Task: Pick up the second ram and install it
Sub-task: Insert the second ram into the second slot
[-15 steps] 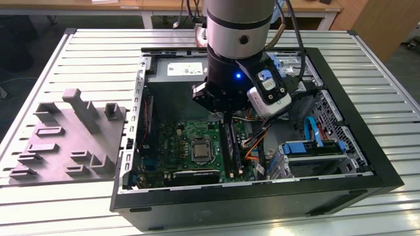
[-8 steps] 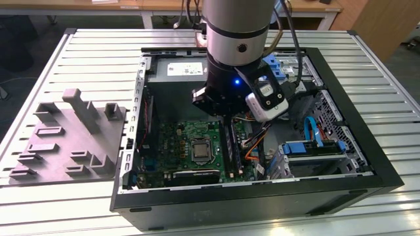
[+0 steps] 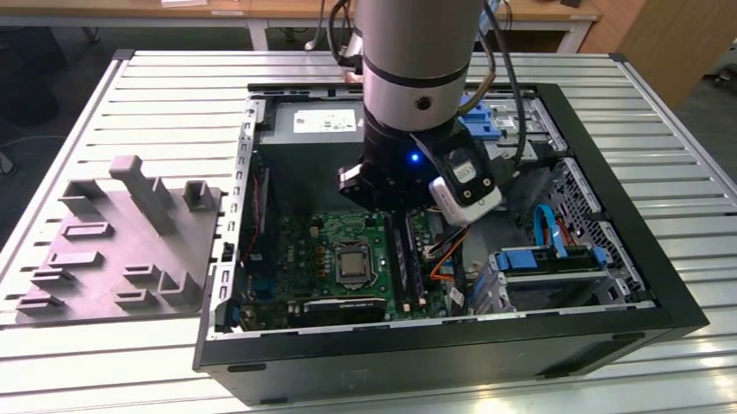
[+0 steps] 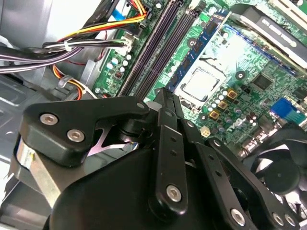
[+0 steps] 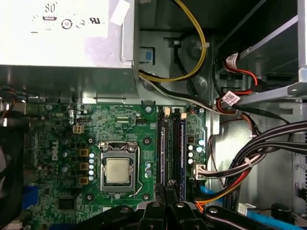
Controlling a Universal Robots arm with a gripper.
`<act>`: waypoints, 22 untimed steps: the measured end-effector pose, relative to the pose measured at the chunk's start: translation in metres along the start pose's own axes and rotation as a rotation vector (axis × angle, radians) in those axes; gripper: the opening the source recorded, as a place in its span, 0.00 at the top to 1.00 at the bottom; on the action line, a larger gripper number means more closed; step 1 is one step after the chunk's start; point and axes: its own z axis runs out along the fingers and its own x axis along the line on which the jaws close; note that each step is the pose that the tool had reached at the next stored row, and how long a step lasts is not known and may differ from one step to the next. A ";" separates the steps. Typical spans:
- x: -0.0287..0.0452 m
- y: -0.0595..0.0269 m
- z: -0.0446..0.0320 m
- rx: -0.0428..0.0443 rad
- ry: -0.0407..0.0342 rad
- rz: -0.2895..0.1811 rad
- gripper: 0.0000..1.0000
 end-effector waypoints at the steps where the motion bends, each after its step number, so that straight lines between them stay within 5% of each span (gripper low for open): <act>1: -0.0003 -0.0003 0.0014 -0.0003 0.0000 0.000 0.89; 6: -0.0064 -0.0006 0.0051 -0.0020 0.0001 0.000 0.89; 12: -0.0228 -0.0011 0.0102 -0.0029 0.0008 0.000 0.89; 22: -0.0216 -0.0013 0.0157 -0.0028 0.0006 0.003 0.89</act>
